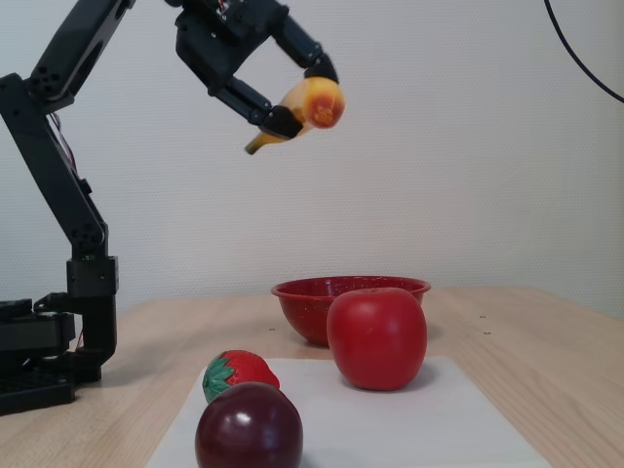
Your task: Grasp the banana and put it in the red bowl.
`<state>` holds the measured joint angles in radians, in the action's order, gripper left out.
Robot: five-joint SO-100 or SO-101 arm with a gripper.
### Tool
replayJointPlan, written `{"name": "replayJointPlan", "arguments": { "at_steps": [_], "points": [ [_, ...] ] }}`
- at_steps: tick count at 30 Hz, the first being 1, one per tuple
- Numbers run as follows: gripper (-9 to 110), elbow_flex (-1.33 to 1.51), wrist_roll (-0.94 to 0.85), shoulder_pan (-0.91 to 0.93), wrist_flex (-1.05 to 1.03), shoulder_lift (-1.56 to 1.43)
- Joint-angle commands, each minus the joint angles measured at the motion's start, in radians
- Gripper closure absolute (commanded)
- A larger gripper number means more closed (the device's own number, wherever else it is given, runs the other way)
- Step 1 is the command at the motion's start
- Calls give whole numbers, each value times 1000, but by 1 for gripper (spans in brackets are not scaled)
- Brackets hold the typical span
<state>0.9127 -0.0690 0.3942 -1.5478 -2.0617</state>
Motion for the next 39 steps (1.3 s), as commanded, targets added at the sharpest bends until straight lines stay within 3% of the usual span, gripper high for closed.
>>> {"name": "replayJointPlan", "arguments": {
  "at_steps": [1,13,25,39],
  "points": [
    [101,-11,-25,38,32,-69],
    [101,126,-60,225,209,110],
    [101,153,-5,279,425,373],
    [74,183,81,219,391,474]
  ]
}}
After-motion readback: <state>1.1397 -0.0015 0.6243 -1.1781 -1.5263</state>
